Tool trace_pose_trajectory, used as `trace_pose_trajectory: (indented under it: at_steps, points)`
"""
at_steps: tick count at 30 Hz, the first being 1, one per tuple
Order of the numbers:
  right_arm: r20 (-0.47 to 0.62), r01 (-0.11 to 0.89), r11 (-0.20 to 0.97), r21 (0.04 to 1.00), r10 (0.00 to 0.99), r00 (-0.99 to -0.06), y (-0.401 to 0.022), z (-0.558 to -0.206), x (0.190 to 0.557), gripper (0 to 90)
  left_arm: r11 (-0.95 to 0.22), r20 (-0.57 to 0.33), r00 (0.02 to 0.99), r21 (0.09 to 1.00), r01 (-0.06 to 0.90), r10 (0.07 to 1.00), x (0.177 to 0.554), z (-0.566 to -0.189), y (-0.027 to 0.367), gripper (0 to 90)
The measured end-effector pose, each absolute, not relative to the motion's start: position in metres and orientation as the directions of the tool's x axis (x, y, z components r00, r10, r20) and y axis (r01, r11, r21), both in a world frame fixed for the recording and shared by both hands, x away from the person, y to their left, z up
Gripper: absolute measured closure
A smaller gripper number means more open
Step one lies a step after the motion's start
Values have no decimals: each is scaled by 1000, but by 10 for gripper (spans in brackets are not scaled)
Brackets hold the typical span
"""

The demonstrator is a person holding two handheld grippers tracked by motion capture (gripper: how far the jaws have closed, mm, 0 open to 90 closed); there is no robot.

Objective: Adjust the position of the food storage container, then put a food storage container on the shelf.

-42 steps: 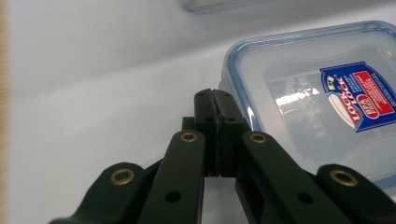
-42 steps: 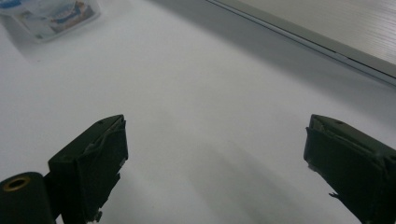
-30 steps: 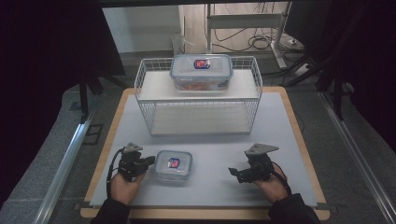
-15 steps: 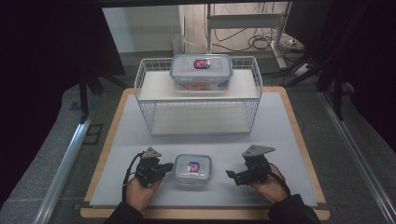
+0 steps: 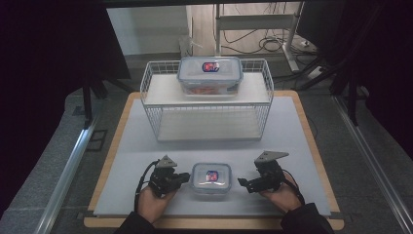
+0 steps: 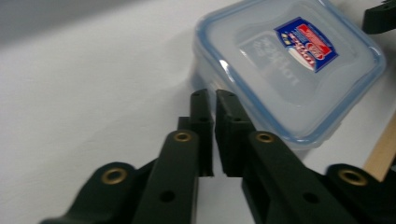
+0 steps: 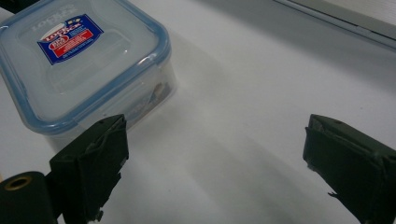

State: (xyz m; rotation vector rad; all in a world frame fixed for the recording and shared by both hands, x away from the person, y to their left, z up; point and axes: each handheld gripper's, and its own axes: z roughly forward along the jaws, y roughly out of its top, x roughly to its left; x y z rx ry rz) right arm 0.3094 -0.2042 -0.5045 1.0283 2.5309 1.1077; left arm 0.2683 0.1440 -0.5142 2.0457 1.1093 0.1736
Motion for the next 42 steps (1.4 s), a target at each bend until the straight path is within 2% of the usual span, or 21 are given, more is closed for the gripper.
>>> trace_pose_trajectory:
  at_steps: [3,5,6,10,16,18,20,25,30,38,42]
  points:
    - [88,510,485,710,658,-748,-207,-504,309,60,-343,-161,606,700,627,779,265,-512,150,711]
    - [77,502,490,713,656,-750,-208,-504,308,53,-348,-145,604,703,620,784,263,-511,153,633]
    - [61,493,501,712,655,-753,-210,-505,307,41,-352,-135,604,706,615,785,261,-511,155,557]
    - [66,489,479,729,662,-747,-217,-505,305,33,-376,-98,618,716,589,780,253,-510,157,411]
    - [88,490,463,739,655,-751,-221,-506,304,27,-374,-107,625,719,586,773,246,-518,168,198]
    - [85,487,471,735,649,-756,-220,-506,304,27,-367,-117,624,720,589,773,245,-520,170,174]
    - [87,487,480,729,642,-762,-220,-508,304,27,-365,-116,625,724,586,772,243,-519,174,107]
    - [95,491,476,729,641,-762,-221,-510,305,26,-366,-115,631,730,577,767,243,-520,176,72]
    - [102,496,470,730,642,-760,-222,-510,306,18,-401,-71,646,731,553,760,244,-522,174,50]
    - [96,489,458,743,650,-754,-221,-507,305,10,-370,-93,640,749,549,762,247,-525,177,2]
    - [93,484,465,741,643,-760,-219,-506,304,11,-375,-109,653,742,555,750,249,-524,175,10]
